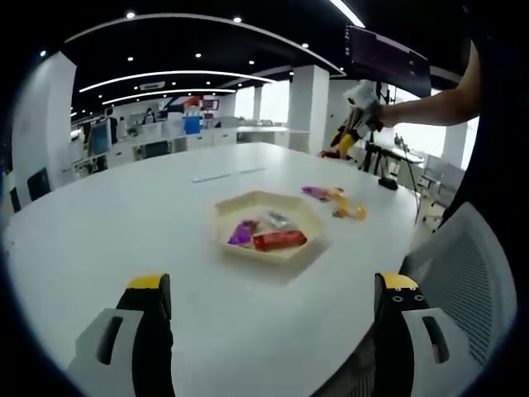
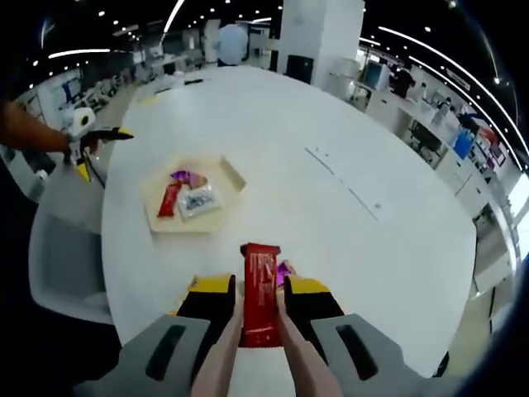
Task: Place the target food into the container with the food tongs after gripping and lifting it, then release it inside without dropping or visibly crushing the food.
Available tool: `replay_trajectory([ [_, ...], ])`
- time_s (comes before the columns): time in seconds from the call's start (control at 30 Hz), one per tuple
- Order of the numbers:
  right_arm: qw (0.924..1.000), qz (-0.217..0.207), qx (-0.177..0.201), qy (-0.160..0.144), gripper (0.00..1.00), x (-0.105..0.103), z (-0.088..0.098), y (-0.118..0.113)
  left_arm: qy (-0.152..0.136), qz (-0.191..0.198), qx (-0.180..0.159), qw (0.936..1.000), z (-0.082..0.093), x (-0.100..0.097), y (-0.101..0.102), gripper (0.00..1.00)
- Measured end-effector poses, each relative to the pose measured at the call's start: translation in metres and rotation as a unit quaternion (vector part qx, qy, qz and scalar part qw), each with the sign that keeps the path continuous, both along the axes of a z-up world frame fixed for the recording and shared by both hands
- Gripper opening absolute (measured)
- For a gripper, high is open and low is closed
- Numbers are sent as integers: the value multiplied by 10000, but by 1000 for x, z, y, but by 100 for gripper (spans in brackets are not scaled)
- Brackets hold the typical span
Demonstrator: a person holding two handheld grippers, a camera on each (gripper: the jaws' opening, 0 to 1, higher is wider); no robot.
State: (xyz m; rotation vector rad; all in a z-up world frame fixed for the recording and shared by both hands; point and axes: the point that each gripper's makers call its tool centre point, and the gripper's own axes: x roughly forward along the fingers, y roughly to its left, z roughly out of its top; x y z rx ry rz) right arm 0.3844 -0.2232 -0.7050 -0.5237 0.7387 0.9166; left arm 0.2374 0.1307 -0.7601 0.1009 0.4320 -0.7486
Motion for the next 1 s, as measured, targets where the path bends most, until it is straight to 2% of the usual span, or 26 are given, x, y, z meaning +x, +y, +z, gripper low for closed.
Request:
replay_trajectory([
  [0.2, 9999, -22, 96, -43, 22, 4, 8, 14, -26, -53, -68, 10000, 3, -1, 0, 100],
  [0.3, 9999, -42, 109, -50, 22, 5, 10, 21, 83, -198, 16, 9998, -2, -4, -3, 100],
  [0.37, 9999, -17, 52, -110, 22, 6, 10, 27, 51, -264, 157, 9995, -3, -6, -6, 100],
  [0.47, 9999, -25, 8, -99, 22, 6, 10, 33, -31, -366, 176, 9992, 0, -9, -9, 100],
  [0.6, 9999, -44, 11, -102, 22, 6, 14, 44, 14, -506, 346, 9981, -5, -11, -12, 100],
  [1.0, 9998, -24, 186, -70, 22, 6, 13, 85, -21, -481, 366, 9982, -3, -11, -9, 100],
])
